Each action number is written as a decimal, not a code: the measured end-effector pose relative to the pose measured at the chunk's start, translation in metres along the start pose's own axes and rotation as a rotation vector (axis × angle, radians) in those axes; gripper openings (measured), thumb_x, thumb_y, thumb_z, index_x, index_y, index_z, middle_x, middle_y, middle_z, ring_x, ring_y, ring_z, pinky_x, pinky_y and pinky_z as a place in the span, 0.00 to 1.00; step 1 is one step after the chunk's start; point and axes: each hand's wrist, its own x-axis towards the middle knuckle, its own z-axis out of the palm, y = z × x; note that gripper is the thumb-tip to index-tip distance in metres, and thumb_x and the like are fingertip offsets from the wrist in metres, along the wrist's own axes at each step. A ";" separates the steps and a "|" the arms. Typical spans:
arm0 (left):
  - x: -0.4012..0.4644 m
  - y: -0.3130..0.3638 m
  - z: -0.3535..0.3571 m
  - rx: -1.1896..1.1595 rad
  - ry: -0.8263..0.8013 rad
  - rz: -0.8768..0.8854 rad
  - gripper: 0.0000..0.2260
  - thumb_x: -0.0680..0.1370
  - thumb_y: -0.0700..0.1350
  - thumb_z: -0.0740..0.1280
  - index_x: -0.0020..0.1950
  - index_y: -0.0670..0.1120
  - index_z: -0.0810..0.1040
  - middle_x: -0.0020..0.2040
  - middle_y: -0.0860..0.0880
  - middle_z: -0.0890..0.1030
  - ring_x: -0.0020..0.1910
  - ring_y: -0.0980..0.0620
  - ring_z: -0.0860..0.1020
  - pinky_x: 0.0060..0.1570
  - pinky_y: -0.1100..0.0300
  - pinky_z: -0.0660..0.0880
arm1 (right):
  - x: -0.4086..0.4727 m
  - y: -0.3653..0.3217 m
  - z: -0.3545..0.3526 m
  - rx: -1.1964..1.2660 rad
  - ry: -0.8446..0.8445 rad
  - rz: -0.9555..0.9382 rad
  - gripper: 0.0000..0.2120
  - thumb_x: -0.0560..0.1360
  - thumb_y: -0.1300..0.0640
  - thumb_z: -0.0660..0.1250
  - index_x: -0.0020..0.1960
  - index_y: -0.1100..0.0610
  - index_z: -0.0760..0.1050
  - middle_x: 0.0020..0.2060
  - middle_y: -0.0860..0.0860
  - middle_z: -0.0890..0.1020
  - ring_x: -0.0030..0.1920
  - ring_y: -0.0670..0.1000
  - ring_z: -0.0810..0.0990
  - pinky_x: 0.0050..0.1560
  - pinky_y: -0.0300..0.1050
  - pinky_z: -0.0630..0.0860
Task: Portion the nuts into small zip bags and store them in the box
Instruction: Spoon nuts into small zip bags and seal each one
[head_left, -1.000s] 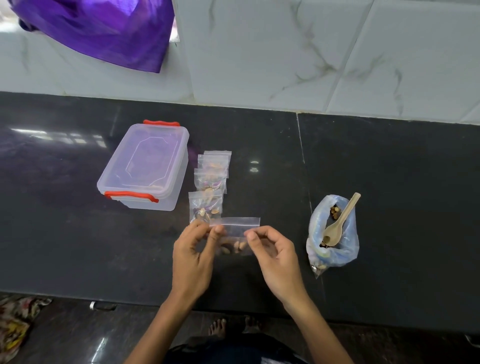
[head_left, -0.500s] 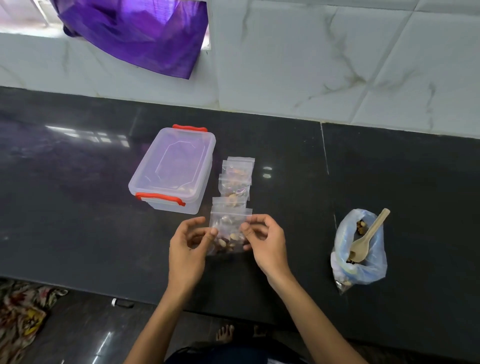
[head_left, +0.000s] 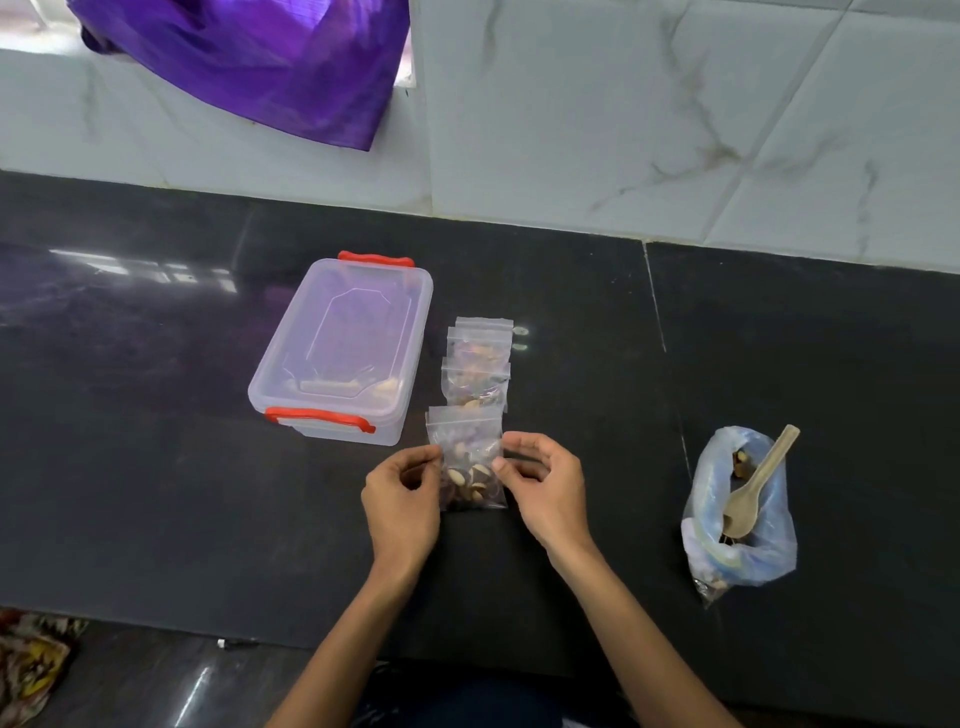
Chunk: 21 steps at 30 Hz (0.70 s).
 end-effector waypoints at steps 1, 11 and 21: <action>0.001 0.001 0.000 0.015 -0.005 -0.002 0.08 0.77 0.35 0.66 0.50 0.46 0.82 0.42 0.55 0.82 0.41 0.60 0.80 0.39 0.69 0.77 | 0.000 0.000 0.000 -0.001 0.009 0.000 0.12 0.72 0.64 0.72 0.50 0.49 0.78 0.46 0.42 0.82 0.45 0.40 0.81 0.44 0.29 0.76; 0.001 0.000 -0.004 0.036 -0.022 0.025 0.06 0.76 0.37 0.68 0.50 0.46 0.81 0.55 0.53 0.77 0.43 0.61 0.78 0.33 0.75 0.74 | -0.010 0.008 -0.004 0.018 0.115 0.004 0.12 0.72 0.64 0.71 0.49 0.49 0.78 0.46 0.43 0.83 0.45 0.41 0.81 0.44 0.30 0.77; -0.015 -0.002 -0.010 -0.039 -0.008 0.076 0.06 0.75 0.37 0.69 0.50 0.44 0.82 0.55 0.53 0.80 0.47 0.60 0.79 0.44 0.71 0.74 | -0.040 0.012 -0.009 0.043 0.178 0.036 0.10 0.72 0.63 0.72 0.47 0.49 0.79 0.45 0.44 0.84 0.42 0.41 0.82 0.48 0.38 0.79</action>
